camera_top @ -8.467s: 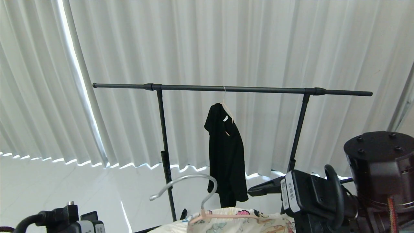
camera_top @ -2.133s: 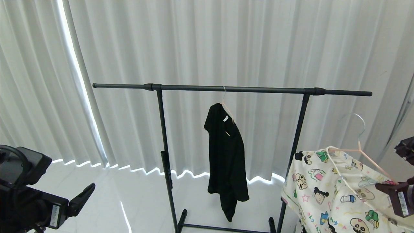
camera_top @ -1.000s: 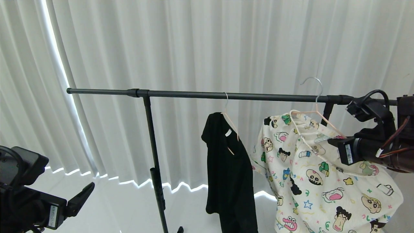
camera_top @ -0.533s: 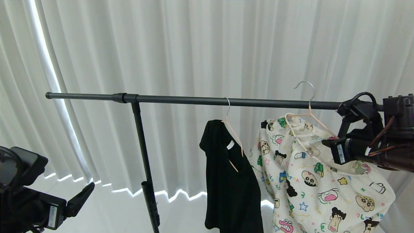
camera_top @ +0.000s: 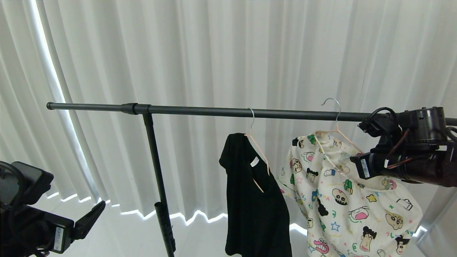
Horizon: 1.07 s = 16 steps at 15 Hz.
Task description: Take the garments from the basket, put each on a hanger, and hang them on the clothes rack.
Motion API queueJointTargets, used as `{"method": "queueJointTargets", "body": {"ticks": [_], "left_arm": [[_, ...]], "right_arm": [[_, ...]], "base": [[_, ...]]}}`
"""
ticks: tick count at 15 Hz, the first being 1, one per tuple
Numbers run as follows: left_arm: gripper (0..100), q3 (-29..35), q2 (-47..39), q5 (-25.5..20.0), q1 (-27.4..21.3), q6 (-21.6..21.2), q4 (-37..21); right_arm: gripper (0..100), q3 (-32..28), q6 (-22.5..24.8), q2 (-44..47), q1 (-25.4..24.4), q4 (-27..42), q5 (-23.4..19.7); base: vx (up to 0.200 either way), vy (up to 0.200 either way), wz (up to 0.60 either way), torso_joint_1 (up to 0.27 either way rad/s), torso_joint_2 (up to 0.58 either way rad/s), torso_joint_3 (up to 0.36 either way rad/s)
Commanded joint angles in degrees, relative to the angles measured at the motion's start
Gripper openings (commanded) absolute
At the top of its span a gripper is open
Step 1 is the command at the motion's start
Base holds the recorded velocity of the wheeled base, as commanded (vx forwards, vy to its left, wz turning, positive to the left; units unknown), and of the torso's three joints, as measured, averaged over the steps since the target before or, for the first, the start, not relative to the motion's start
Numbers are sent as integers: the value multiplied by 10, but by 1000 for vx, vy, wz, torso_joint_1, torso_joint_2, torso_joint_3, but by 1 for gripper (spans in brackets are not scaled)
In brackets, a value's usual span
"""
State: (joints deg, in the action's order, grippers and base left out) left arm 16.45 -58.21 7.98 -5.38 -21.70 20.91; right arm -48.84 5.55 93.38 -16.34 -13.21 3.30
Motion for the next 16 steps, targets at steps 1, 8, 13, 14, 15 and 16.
{"method": "queueJointTargets", "body": {"ticks": [1,8,13,14,15,16], "left_arm": [[100,0,-1,0,-1,0,0],[100,1,-1,0,-4,-1,0],[100,3,0,1,-4,0,0],[100,3,0,1,-4,0,0],[100,3,5,1,-3,0,0],[100,0,8,1,-3,1,1]], "right_arm": [[0,4,0,15,2,3,1],[0,10,-4,20,1,2,1],[100,44,-42,-24,-5,-1,1],[100,50,-54,-38,-5,-1,1],[100,64,-82,-73,-9,-1,-3],[100,72,-99,-105,-12,-1,-7]], "base": [[0,0,0,0,0,0],[0,0,0,0,0,0],[0,0,0,0,0,0],[0,0,0,0,0,0],[0,0,0,0,0,0],[0,0,0,0,0,0]]}}
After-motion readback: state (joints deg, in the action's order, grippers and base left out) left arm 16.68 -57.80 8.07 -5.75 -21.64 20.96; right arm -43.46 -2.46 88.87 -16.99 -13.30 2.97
